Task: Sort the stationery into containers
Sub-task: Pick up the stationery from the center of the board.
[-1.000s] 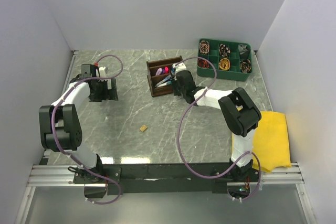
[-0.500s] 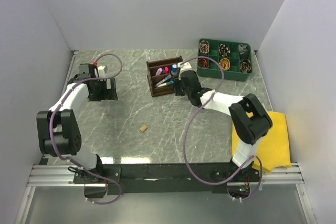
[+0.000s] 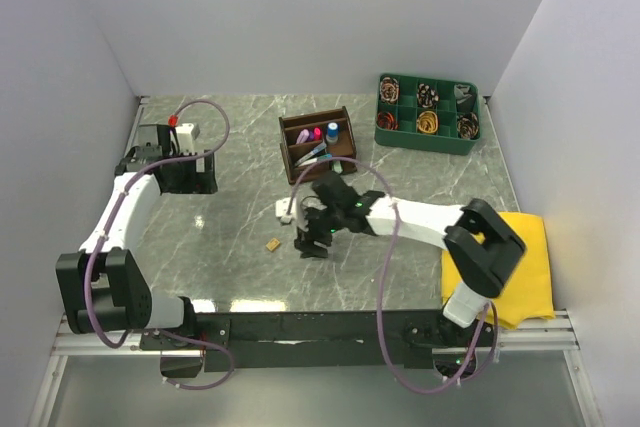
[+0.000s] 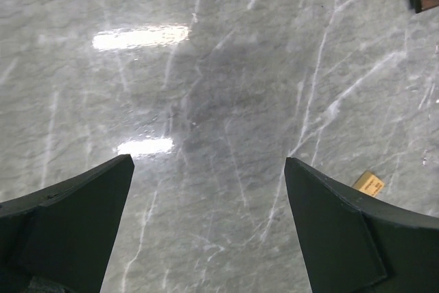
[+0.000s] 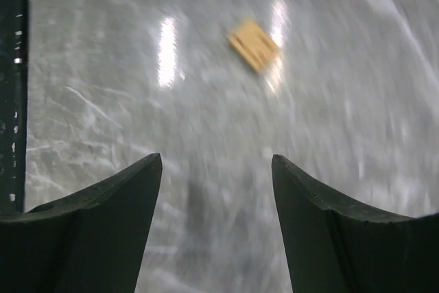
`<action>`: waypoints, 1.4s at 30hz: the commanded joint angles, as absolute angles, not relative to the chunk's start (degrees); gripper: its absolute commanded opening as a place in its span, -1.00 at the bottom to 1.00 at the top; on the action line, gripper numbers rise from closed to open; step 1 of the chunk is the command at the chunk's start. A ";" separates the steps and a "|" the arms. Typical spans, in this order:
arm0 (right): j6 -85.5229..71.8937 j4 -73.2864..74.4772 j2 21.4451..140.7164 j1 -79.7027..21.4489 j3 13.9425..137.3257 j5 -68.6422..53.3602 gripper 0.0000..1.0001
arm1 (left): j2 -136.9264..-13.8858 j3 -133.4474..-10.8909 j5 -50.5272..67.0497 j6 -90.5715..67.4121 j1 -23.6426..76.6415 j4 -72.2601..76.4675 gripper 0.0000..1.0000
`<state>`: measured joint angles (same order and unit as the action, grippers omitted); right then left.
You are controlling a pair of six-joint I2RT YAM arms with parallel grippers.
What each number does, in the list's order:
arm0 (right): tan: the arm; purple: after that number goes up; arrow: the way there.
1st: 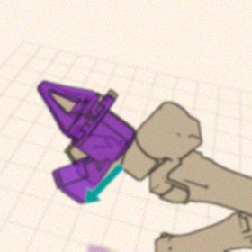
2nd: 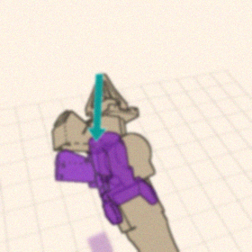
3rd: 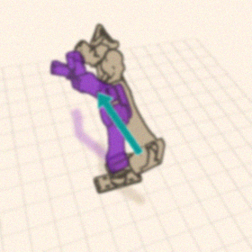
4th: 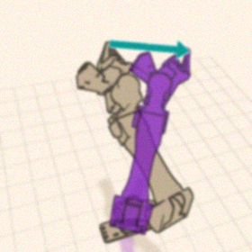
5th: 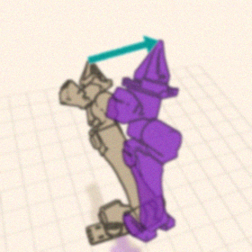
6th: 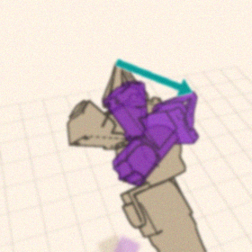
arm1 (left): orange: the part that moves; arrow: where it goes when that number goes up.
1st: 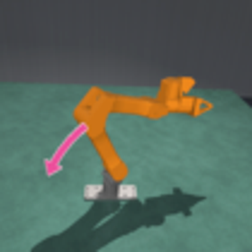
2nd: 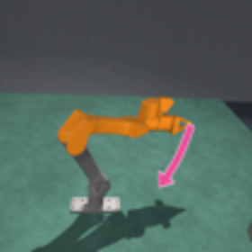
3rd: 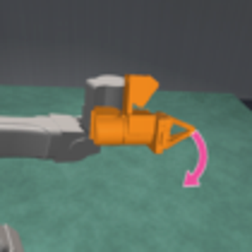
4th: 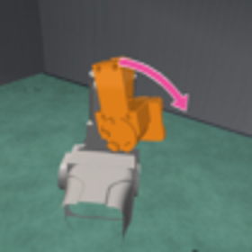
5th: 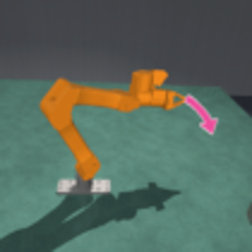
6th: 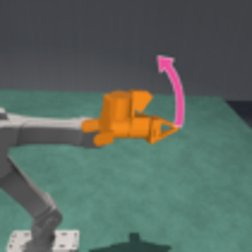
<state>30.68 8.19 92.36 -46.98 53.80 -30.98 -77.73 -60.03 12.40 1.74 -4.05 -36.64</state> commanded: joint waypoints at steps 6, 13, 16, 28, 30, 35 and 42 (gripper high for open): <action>61.25 22.05 105.99 -50.80 73.47 -39.02 0.42 | -69.44 -56.52 9.40 4.48 -6.24 -37.35 0.99; 71.45 29.96 111.88 -52.29 79.10 -39.02 0.36 | -67.68 -55.46 8.79 5.01 -6.94 -37.79 0.99; 72.94 31.90 113.72 -53.26 80.76 -38.68 0.32 | -67.33 -55.46 8.70 5.01 -6.86 -37.71 0.99; 66.89 30.50 117.86 -53.96 86.92 -36.04 0.24 | -67.85 -55.02 9.58 4.22 -6.94 -37.18 0.99; 66.53 30.67 118.04 -53.96 87.27 -35.34 0.24 | -67.85 -54.93 9.58 4.13 -6.94 -36.91 0.99; 67.59 34.63 120.32 -53.96 89.73 -32.88 0.15 | -68.03 -54.93 9.67 3.78 -7.03 -36.65 0.99; 65.74 34.10 121.73 -54.32 90.97 -30.24 0.13 | -68.38 -54.67 9.93 3.43 -7.21 -36.12 0.99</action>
